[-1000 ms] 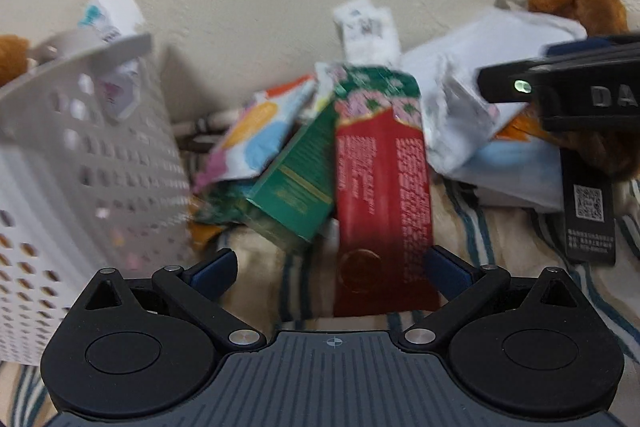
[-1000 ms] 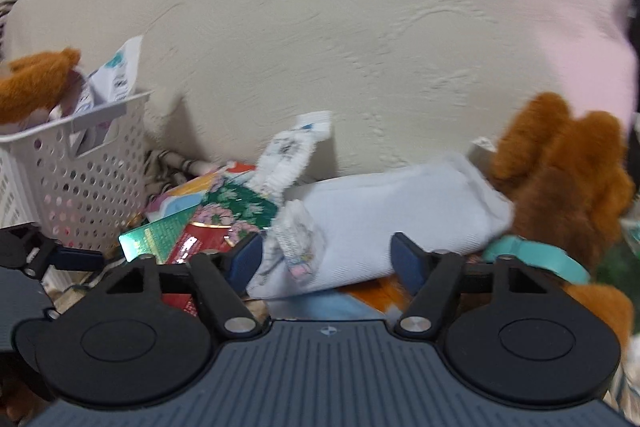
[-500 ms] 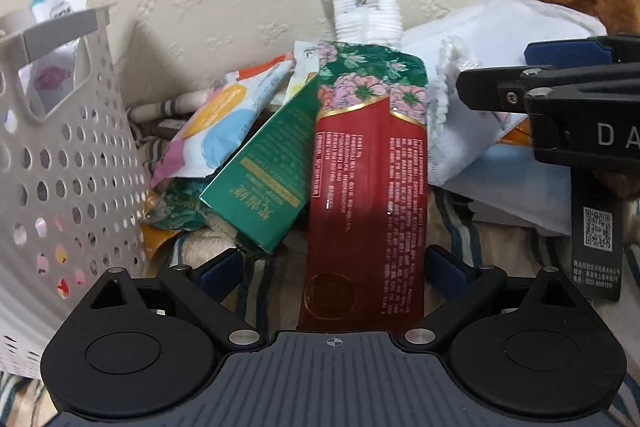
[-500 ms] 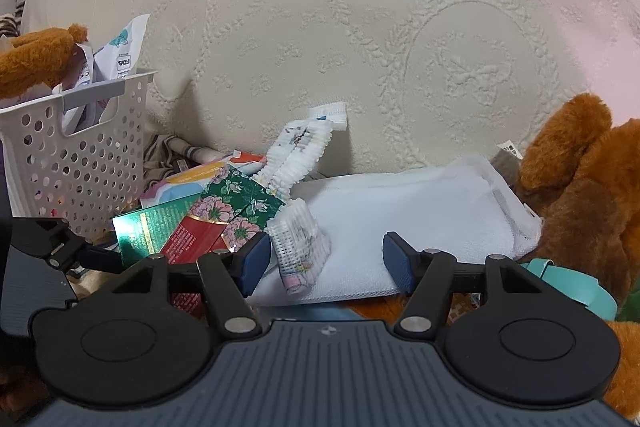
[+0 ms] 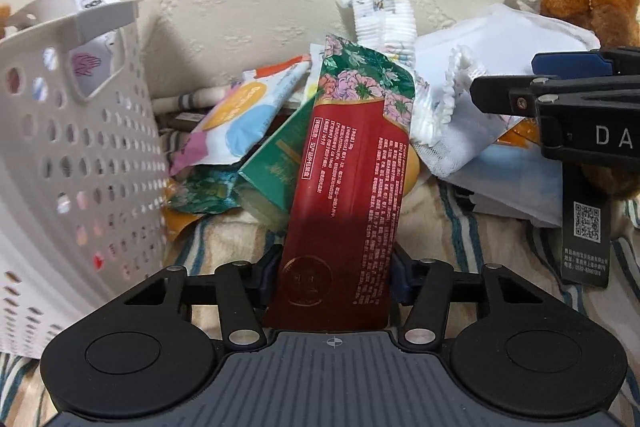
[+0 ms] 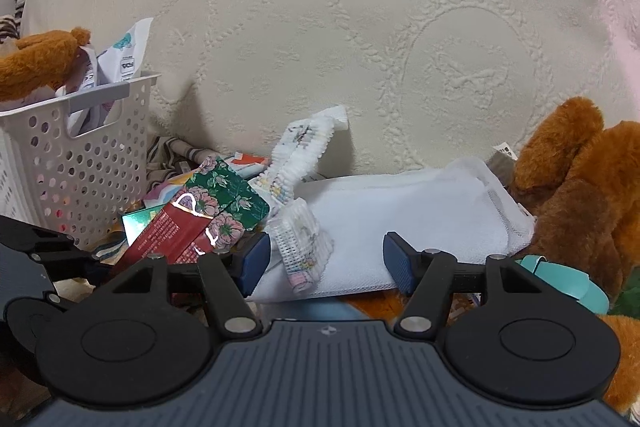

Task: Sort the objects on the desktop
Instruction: 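Grasp the red snack packet with the left gripper while the right gripper approaches the white paper strip, then close the right gripper on the white paper strip while the left gripper holds the red packet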

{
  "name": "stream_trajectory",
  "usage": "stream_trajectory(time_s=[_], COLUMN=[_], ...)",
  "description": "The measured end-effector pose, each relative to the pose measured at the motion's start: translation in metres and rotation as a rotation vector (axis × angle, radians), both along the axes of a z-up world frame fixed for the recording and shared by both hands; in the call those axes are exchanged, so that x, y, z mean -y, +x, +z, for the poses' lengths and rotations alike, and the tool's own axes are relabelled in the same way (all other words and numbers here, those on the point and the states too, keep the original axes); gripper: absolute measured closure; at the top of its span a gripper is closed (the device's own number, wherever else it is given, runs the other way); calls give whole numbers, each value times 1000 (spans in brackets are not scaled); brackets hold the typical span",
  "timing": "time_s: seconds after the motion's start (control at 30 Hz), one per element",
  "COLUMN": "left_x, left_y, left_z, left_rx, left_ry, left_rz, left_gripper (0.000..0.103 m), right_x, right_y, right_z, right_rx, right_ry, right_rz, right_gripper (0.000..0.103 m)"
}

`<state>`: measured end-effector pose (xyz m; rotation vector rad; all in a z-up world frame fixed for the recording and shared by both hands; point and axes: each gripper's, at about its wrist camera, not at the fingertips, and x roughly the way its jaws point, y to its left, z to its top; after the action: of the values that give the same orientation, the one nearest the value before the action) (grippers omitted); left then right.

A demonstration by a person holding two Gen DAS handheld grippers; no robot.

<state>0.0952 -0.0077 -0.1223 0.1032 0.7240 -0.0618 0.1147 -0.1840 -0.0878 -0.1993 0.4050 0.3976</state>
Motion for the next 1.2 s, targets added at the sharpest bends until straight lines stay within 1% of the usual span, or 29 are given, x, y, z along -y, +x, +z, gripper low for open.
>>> stream_trajectory(time_s=[0.13,0.27,0.37,0.47,0.6,0.73,0.8,0.9,0.93,0.97,1.0,1.03,1.07,1.13,1.2], left_x=[-7,-16,-22,-24,-29,-33,-34,-33,-30,-30,-30,-29,-28,-28,-28], left_y=[-11,-23,-29,-32,-33,-33,-32,-30,-29,-28,-28,-27,-27,-28,-30], left_z=[6,13,17,19,19,18,18,15,15,14,13,14,14,14,15], left_rx=[13,29,36,51,57,65,67,62,60,58,58,58,62,80,99], left_ry=[14,14,14,35,39,50,48,54,53,50,48,49,49,48,44], left_rz=[9,24,32,35,36,33,29,26,29,29,28,26,23,18,18], left_gripper=[50,50,50,49,49,49,49,49,49,49,50,50,50,51,52], right_x=[-3,-13,-18,-25,-39,-45,-44,-41,-39,-37,-35,-35,-34,-32,-27], right_y=[-3,-2,10,24,41,56,61,68,71,73,75,77,77,69,61], right_z=[0,2,3,3,-4,-12,-13,-12,-12,-11,-10,-11,-12,-14,-12], right_rx=[-5,9,-4,-22,-29,-54,-63,-87,-99,-116,-123,-134,-134,-98,-65], right_ry=[-1,-2,43,100,100,142,181,241,266,298,319,318,325,322,321], right_rz=[21,35,32,30,28,20,23,26,31,40,29,10,8,13,-8], right_gripper=[35,32,32,32,33,33,33,45,57,72,83,94,95,95,95])
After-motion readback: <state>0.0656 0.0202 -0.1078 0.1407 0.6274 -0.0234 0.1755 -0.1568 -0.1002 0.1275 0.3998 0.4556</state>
